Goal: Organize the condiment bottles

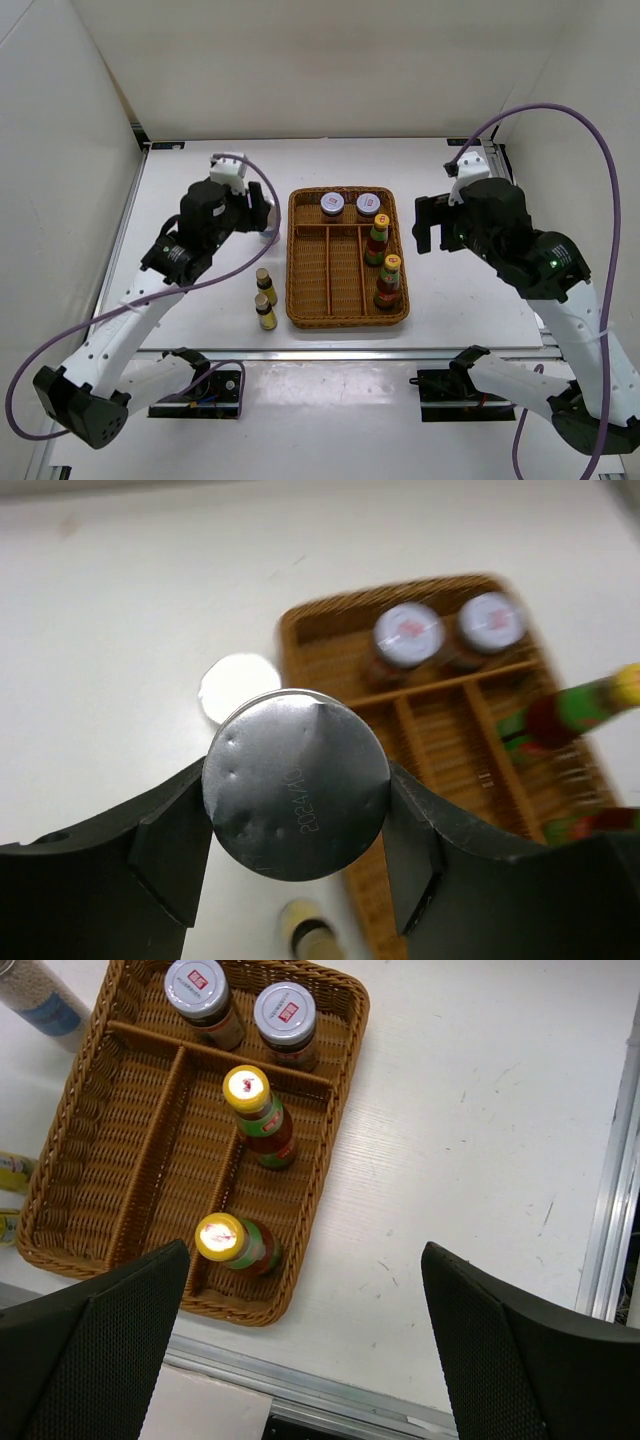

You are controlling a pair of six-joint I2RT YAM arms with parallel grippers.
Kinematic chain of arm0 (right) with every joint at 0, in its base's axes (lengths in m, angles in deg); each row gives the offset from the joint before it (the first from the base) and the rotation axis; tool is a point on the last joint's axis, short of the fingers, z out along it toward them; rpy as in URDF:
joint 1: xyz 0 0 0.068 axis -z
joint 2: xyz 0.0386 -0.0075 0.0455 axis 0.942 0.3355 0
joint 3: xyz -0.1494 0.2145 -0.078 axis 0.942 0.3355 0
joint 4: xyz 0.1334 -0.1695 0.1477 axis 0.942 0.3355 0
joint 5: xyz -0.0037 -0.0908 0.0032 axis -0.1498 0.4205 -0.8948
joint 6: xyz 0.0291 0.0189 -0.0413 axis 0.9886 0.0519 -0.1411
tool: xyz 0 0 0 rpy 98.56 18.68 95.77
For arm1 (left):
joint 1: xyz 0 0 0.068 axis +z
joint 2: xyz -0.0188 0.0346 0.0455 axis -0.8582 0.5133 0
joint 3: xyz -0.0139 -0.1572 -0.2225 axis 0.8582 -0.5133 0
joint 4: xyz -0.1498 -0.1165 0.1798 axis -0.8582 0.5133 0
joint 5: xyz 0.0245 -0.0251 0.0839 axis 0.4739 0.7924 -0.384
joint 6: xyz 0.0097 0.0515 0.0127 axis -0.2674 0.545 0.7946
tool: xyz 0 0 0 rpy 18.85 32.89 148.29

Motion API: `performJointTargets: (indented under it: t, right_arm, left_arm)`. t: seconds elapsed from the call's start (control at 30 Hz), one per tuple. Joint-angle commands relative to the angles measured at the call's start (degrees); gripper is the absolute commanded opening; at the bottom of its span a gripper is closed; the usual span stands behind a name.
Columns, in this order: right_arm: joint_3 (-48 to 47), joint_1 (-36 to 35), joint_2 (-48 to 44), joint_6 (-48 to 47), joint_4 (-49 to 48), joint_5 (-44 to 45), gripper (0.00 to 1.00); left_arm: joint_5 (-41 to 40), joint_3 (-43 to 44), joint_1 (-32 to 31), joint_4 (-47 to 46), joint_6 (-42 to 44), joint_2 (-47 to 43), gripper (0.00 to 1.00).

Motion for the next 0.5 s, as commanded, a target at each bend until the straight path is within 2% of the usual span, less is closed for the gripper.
performJointTargets:
  t: [0.0, 0.2, 0.47]
  right_arm:
    - [0.31, -0.04, -1.14, -0.34, 1.17, 2.87, 1.0]
    - [0.31, -0.04, -1.67, -0.34, 2.23, 3.39, 1.0]
    - [0.31, -0.04, -2.72, -0.34, 3.89, 4.54, 1.0]
  left_arm:
    - [11.36, 6.72, -2.75, -5.52, 0.41, 3.1, 0.12]
    - [13.58, 12.71, -8.72, -6.14, 2.43, 15.4, 0.12]
    - [15.51, 21.15, -12.5, -5.61, 2.96, 29.1, 0.12]
